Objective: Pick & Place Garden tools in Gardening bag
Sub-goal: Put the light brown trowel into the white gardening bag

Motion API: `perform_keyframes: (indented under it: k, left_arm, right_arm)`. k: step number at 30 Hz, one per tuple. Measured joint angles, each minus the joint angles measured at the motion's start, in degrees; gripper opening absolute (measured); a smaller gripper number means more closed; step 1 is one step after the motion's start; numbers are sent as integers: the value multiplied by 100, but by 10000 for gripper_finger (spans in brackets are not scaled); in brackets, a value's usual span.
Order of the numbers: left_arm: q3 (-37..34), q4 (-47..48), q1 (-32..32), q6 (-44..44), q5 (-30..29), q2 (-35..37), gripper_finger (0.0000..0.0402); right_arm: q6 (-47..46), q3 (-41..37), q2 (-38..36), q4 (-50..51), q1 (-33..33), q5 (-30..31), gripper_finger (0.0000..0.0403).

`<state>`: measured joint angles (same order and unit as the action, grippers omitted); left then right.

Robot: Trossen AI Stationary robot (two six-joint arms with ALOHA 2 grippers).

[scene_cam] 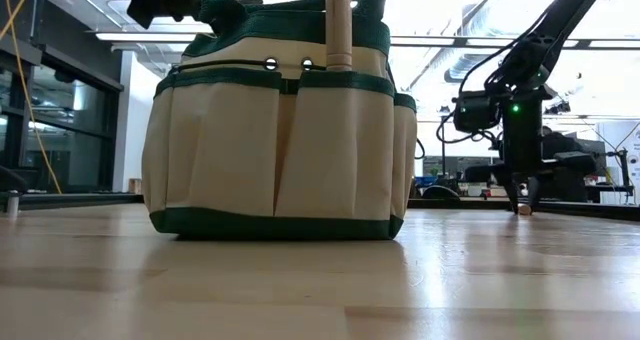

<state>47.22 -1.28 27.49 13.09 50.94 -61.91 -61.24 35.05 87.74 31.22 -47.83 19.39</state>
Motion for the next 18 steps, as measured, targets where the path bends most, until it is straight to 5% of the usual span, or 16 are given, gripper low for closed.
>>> perform_keyframes:
  k: [9, 18]
  left_arm:
    - [0, -14, 0, 2, -25, 0, 170]
    - [0, -33, 0, 0, -359, 0, 170]
  right_arm:
    - [30, -4, -178, 92, 75, -497, 55]
    - [405, 103, -1067, 641, 303, -2342, 54]
